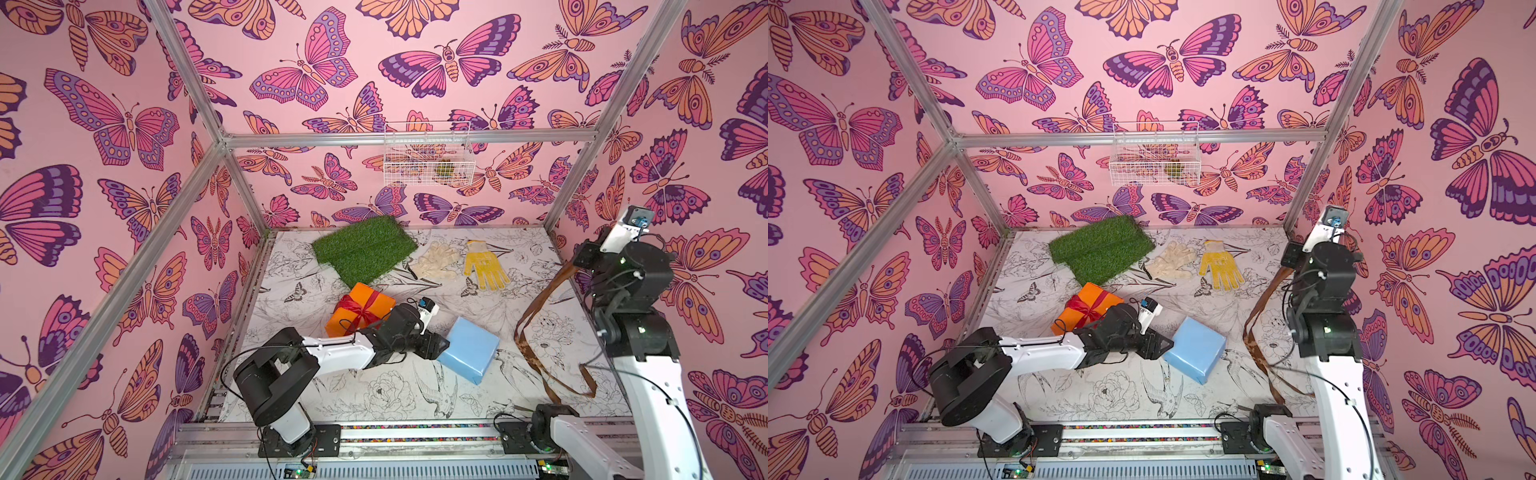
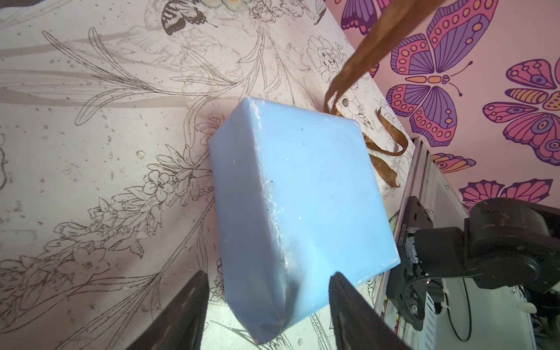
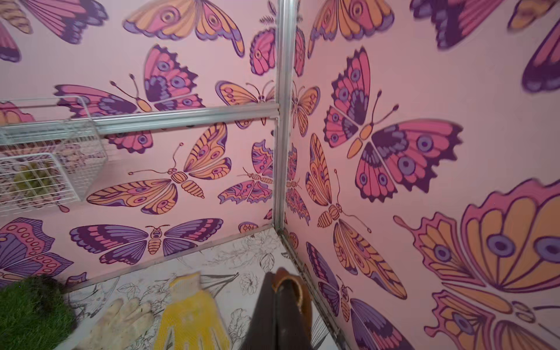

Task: Untie the ribbon bows on the gift boxes
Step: Place the ribbon at the center of the board.

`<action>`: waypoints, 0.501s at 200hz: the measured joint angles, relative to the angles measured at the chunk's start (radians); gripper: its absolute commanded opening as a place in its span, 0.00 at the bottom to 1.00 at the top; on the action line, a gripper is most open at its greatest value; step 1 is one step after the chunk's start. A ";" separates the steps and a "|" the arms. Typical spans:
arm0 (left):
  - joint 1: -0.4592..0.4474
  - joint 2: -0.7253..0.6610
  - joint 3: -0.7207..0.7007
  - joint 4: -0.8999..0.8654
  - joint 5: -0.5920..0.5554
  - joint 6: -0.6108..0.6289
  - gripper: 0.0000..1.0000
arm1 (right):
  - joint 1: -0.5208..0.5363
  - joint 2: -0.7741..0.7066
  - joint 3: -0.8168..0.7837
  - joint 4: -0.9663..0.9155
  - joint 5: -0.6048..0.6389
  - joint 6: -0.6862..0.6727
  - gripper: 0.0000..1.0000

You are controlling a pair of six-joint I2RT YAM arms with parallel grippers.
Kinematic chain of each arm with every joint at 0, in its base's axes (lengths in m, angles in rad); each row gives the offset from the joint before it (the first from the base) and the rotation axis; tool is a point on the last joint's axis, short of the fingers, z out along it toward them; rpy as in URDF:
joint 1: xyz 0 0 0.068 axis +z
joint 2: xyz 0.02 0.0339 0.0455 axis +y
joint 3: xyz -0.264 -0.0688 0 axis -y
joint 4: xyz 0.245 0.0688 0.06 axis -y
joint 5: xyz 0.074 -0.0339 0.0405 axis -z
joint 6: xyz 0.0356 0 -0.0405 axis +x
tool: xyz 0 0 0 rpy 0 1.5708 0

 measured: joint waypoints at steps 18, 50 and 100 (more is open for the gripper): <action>0.000 -0.010 -0.008 0.000 -0.001 0.000 0.66 | -0.087 0.077 -0.032 -0.016 -0.115 0.088 0.00; 0.000 -0.032 -0.021 0.002 -0.003 0.000 0.66 | -0.178 0.235 -0.073 -0.042 -0.302 0.226 0.00; 0.000 -0.034 -0.022 0.002 -0.003 0.001 0.66 | -0.203 0.361 -0.137 -0.092 -0.442 0.369 0.00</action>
